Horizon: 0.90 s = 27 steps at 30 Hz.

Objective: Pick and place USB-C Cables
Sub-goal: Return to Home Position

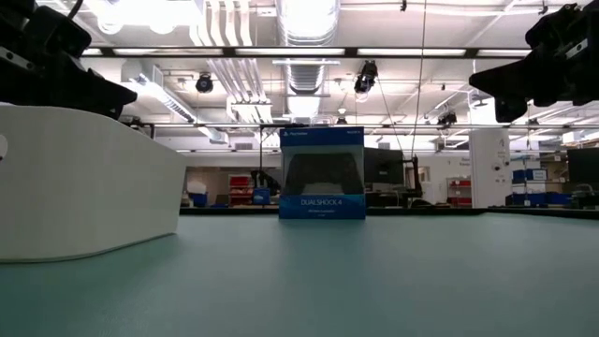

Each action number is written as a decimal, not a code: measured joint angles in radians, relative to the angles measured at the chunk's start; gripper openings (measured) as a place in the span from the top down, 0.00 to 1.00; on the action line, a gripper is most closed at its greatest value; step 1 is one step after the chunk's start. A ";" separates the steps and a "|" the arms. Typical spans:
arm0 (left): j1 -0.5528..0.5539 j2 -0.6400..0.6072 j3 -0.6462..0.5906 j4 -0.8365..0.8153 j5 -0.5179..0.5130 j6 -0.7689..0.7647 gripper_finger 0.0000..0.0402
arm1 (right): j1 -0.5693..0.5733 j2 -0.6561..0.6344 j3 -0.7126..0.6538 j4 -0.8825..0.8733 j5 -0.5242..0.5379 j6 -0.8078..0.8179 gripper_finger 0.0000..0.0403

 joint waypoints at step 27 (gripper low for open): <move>0.000 0.034 0.000 0.000 0.000 0.000 1.00 | 0.000 0.000 0.000 0.000 0.000 0.000 0.98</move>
